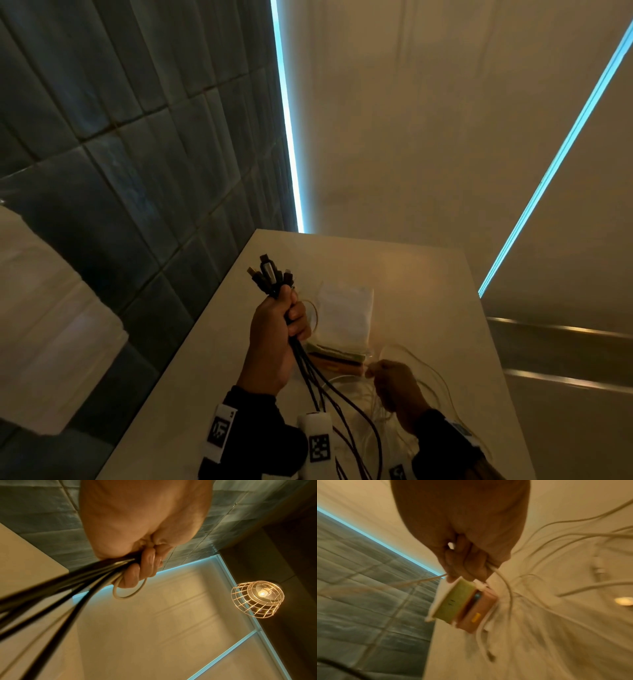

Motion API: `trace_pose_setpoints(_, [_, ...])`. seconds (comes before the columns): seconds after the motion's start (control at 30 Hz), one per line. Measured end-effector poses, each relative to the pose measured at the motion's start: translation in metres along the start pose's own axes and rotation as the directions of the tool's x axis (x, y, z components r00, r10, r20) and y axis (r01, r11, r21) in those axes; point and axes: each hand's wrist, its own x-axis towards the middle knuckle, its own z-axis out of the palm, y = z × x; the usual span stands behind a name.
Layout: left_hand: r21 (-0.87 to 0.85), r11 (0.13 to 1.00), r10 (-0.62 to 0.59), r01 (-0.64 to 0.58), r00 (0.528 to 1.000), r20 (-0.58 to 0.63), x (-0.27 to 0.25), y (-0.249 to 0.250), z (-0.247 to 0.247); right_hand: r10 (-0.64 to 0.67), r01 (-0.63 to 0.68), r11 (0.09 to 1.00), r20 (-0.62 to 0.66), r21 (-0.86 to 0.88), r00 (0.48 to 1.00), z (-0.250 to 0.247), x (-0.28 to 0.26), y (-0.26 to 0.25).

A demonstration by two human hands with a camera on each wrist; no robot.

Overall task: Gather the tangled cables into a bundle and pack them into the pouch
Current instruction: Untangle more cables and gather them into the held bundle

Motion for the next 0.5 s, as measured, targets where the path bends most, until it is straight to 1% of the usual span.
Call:
trace_pose_setpoints(0.03, [0.023, 1.0, -0.006, 0.006, 1.0, -0.014, 0.001, -0.001, 0.001, -0.052, 0.053, 0.997, -0.026, 0.063, 0.998, 0.002, -0.003, -0.015])
trace_pose_setpoints(0.1, [0.049, 0.999, -0.021, 0.023, 0.999, -0.038, 0.001, -0.002, 0.005, -0.203, 0.199, 0.96, -0.001, 0.196, 0.979, 0.008, -0.015, -0.052])
trace_pose_setpoints(0.13, [0.056, 0.998, -0.03, 0.033, 0.998, -0.05, 0.001, -0.002, 0.008, -0.303, 0.284, 0.924, 0.036, 0.254, 0.952, 0.01, -0.024, -0.072])
trace_pose_setpoints(0.2, [0.073, 0.996, -0.042, 0.047, 0.997, -0.07, 0.001, -0.003, 0.014, -0.48, 0.425, 0.846, 0.112, 0.323, 0.87, 0.015, -0.043, -0.103])
trace_pose_setpoints(0.27, [0.088, 0.995, -0.039, 0.047, 0.996, -0.084, 0.0, -0.004, 0.018, -0.571, 0.495, 0.804, 0.193, 0.329, 0.798, 0.021, -0.063, -0.12])
trace_pose_setpoints(0.3, [0.086, 0.995, -0.042, 0.05, 0.995, -0.092, 0.0, -0.004, 0.02, -0.585, 0.51, 0.802, 0.234, 0.313, 0.777, 0.025, -0.069, -0.122])
trace_pose_setpoints(0.37, [0.061, 0.996, -0.06, 0.065, 0.995, -0.086, -0.001, -0.003, 0.022, -0.571, 0.508, 0.82, 0.312, 0.263, 0.76, 0.03, -0.076, -0.118])
trace_pose_setpoints(0.4, [0.023, 0.997, -0.071, 0.073, 0.996, -0.06, -0.001, -0.002, 0.022, -0.554, 0.503, 0.832, 0.342, 0.233, 0.759, 0.031, -0.077, -0.113])
trace_pose_setpoints(0.47, [-0.109, 0.99, -0.086, 0.086, 0.996, 0.005, -0.002, 0.002, 0.023, -0.523, 0.504, 0.849, 0.383, 0.157, 0.762, 0.029, -0.071, -0.099])
trace_pose_setpoints(0.5, [-0.16, 0.983, -0.087, 0.091, 0.996, 0.032, -0.001, 0.003, 0.022, -0.503, 0.498, 0.859, 0.389, 0.12, 0.772, 0.028, -0.067, -0.091])
